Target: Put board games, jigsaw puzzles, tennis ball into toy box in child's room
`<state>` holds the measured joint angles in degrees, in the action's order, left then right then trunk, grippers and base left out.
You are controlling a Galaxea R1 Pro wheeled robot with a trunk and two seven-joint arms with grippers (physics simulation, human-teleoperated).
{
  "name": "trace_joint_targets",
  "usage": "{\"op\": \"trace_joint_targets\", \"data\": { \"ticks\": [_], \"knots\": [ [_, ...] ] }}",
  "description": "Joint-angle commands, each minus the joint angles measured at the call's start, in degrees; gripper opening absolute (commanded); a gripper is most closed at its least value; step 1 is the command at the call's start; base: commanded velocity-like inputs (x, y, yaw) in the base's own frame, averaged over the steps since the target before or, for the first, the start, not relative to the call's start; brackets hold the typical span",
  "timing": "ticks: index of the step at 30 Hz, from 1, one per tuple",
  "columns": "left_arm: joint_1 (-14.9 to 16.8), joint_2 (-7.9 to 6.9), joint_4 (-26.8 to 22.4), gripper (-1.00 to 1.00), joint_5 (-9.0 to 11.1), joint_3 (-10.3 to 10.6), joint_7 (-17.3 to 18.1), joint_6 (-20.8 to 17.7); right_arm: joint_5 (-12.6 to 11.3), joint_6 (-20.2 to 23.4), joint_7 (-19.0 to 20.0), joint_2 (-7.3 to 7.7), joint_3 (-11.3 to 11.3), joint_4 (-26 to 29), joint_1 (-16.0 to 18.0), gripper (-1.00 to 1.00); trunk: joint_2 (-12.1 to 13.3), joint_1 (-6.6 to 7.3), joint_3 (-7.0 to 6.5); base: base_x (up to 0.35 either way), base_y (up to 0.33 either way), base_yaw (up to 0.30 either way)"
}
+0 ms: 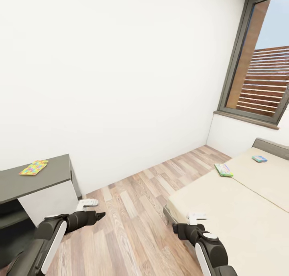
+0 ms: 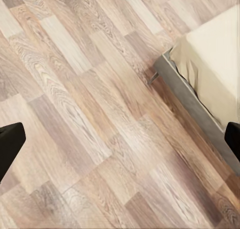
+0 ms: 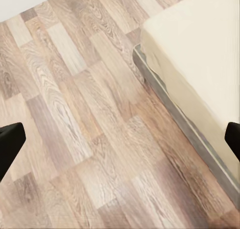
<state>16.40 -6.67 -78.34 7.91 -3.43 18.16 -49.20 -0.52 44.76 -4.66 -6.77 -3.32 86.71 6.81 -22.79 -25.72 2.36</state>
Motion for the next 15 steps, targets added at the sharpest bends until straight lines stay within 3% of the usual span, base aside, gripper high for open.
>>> {"op": "trace_joint_targets", "data": {
  "ticks": [1,15],
  "knots": [
    [0.0,-0.01,-0.1,1.00,0.4,-0.1,-0.1,-0.4,-0.1,0.3,-0.3,-0.01,-0.1,0.1,0.1,1.00,-0.1,-0.06,0.14,0.195,0.100,-0.267],
    [0.0,-0.01,-0.1,1.00,0.4,0.0,-0.1,-0.1,-0.1,0.5,-0.3,-0.01,-0.2,2.0,-0.2,1.00,-0.1,-0.06,0.14,0.104,0.023,-0.278]
  ]
}}
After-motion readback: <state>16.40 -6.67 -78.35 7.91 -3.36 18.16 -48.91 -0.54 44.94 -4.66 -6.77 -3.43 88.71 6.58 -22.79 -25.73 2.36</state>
